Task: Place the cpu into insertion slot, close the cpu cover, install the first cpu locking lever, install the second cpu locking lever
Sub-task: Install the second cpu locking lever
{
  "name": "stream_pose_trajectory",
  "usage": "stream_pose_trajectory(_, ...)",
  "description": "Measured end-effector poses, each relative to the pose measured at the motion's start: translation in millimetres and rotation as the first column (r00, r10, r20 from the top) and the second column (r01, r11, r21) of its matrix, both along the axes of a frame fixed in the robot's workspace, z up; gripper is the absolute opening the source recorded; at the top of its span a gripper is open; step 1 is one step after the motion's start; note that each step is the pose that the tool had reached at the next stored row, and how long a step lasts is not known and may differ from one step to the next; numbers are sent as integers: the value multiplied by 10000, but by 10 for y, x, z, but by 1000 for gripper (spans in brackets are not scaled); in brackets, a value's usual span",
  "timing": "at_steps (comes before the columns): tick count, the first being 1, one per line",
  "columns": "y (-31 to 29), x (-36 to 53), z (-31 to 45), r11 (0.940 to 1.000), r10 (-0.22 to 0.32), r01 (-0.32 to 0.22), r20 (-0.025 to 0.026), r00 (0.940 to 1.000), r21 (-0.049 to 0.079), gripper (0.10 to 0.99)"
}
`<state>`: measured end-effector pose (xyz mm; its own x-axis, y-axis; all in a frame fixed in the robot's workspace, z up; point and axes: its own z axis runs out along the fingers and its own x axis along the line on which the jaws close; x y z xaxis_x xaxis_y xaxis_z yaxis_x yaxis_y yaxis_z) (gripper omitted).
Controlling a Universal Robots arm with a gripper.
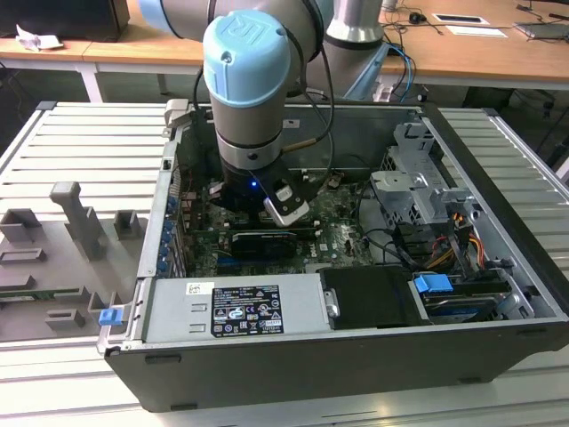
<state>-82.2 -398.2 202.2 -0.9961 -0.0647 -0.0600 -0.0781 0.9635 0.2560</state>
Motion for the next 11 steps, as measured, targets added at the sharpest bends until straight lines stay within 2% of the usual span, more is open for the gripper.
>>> stream_pose_trajectory(6, 1, -7, -55, 9999, 0, 0, 13, 10000, 163, 106)
stream_pose_trajectory(11, 0, -26, -72, 9998, 1, -1, 9, 10000, 175, 106)
